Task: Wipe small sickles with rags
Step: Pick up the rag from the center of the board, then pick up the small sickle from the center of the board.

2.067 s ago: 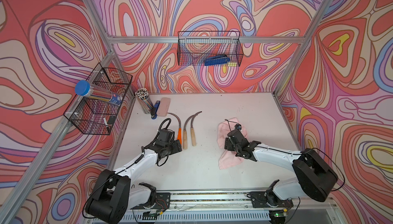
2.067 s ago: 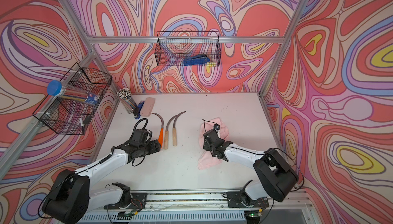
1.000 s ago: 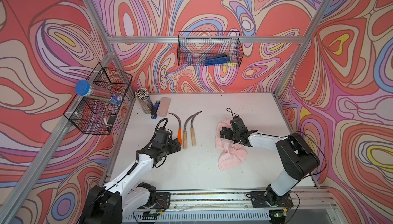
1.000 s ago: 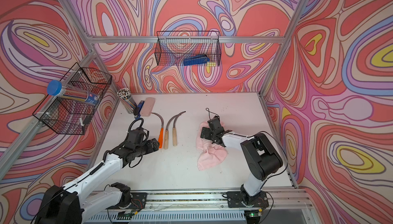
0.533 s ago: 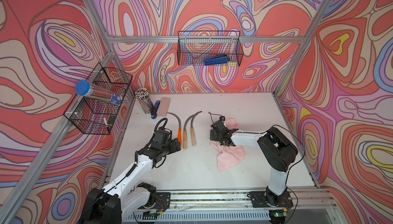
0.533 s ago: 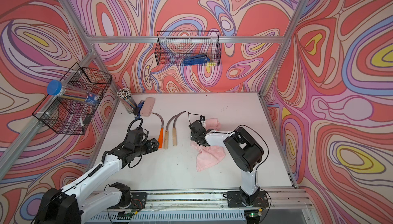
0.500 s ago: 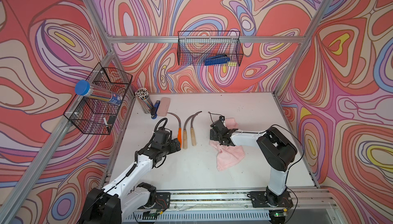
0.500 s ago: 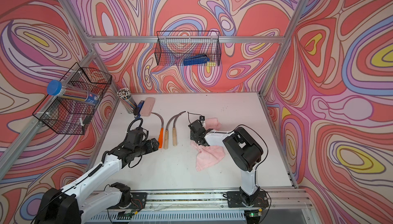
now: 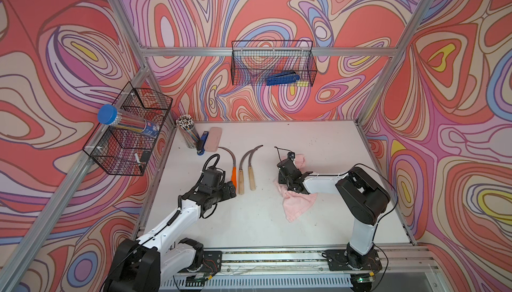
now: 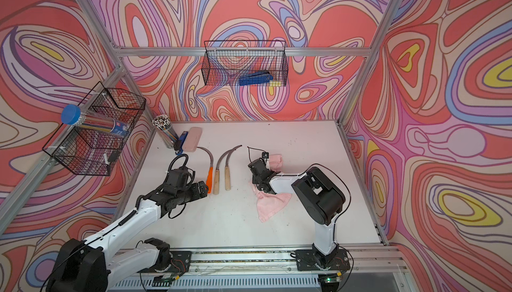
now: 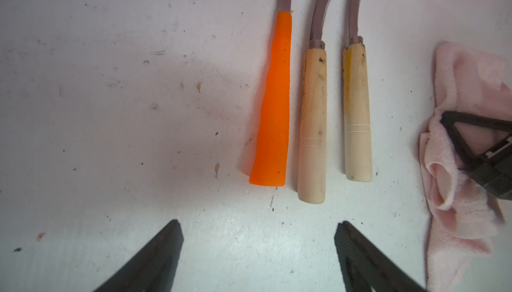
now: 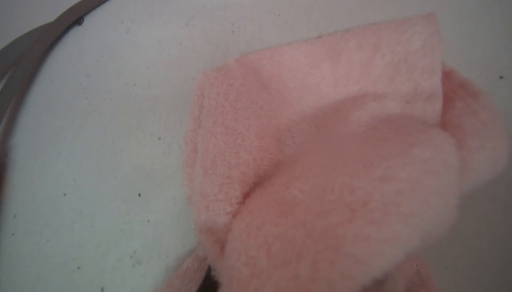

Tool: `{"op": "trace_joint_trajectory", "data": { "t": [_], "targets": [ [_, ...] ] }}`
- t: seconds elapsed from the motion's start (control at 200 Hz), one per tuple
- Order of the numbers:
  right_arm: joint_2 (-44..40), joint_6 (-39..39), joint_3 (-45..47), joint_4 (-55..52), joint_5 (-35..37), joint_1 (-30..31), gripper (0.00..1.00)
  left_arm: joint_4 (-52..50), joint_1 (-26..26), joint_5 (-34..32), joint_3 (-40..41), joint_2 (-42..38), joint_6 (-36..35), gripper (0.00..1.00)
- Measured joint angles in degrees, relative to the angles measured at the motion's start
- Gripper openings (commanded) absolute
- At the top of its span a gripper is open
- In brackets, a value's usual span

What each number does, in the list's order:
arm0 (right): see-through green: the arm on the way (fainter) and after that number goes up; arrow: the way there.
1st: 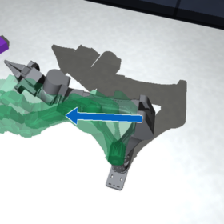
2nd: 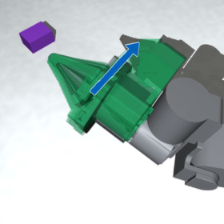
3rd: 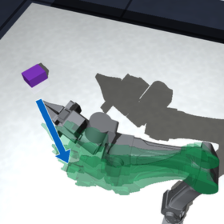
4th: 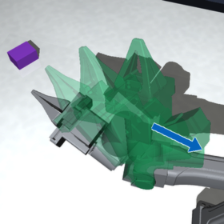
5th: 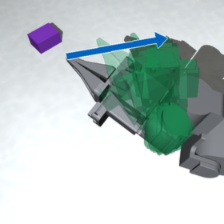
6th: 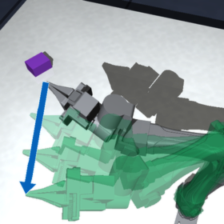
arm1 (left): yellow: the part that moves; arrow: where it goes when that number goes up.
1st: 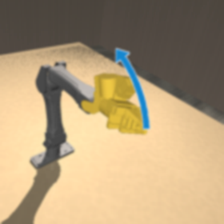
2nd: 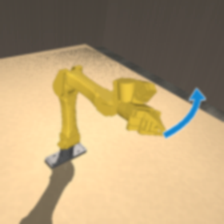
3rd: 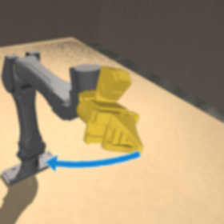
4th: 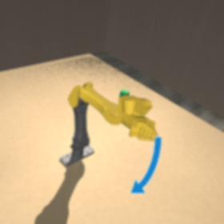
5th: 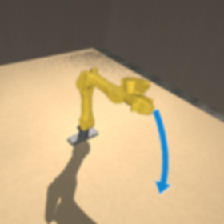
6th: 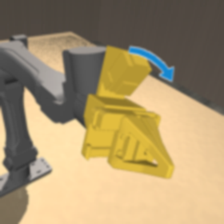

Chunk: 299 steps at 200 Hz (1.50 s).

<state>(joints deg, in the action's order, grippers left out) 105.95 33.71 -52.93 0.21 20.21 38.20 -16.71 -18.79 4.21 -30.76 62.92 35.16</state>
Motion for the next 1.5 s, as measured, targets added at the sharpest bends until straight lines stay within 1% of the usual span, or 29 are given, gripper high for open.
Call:
{"op": "trace_joint_trajectory", "data": {
  "t": [0.12, 0.275, 0.411, 0.541, 0.596, 0.766, 0.951, 1.132, 1.342, 1.497],
  "targets": [
    [-6.6, -0.2, 4.2, -5.0, -2.1, 0.0, 0.00, 0.2, 0.0, -0.3, 0.0, 1.7, 0.0, 0.86],
    [-20.1, -0.4, 7.2, -11.7, -3.8, 0.1, 0.00, 0.2, 0.0, -1.3, -0.6, 5.5, 0.0, 0.83],
    [-30.1, -0.7, 7.2, -13.4, -5.4, 0.1, 0.00, 0.3, -0.7, -1.7, -2.2, 8.9, 0.0, 0.81],
    [-35.6, -0.8, 8.2, -14.3, -6.8, 0.2, 0.00, 0.3, -1.6, -2.6, -4.9, 12.2, -0.1, 0.75],
    [-36.7, -0.9, 8.9, -14.8, -7.2, 0.2, 0.00, 0.2, -2.0, -3.0, -6.7, 14.3, -0.4, 0.72],
    [-37.4, -1.1, 10.5, -16.6, -7.7, 0.2, 0.00, 0.2, -3.1, -5.4, -12.7, 21.8, -0.9, 0.72],
    [-37.4, -1.2, 10.9, -17.7, -7.8, 0.2, 0.00, 0.0, -3.8, -7.7, -14.8, 27.3, -1.1, 0.65],
    [-37.4, -1.3, 10.9, -17.6, -7.9, 0.2, 0.00, 0.0, -4.5, -9.1, -15.6, 28.5, -1.6, 0.55],
    [-37.4, -1.3, 11.3, -17.4, -8.1, 0.2, 0.00, 0.0, -5.3, -10.5, -16.4, 29.6, -1.6, 0.55],
    [-37.4, -1.3, 12.0, -17.4, -8.1, 0.2, 0.00, -0.1, -5.9, -11.5, -16.7, 30.0, -1.6, 0.52]
  ]
}}
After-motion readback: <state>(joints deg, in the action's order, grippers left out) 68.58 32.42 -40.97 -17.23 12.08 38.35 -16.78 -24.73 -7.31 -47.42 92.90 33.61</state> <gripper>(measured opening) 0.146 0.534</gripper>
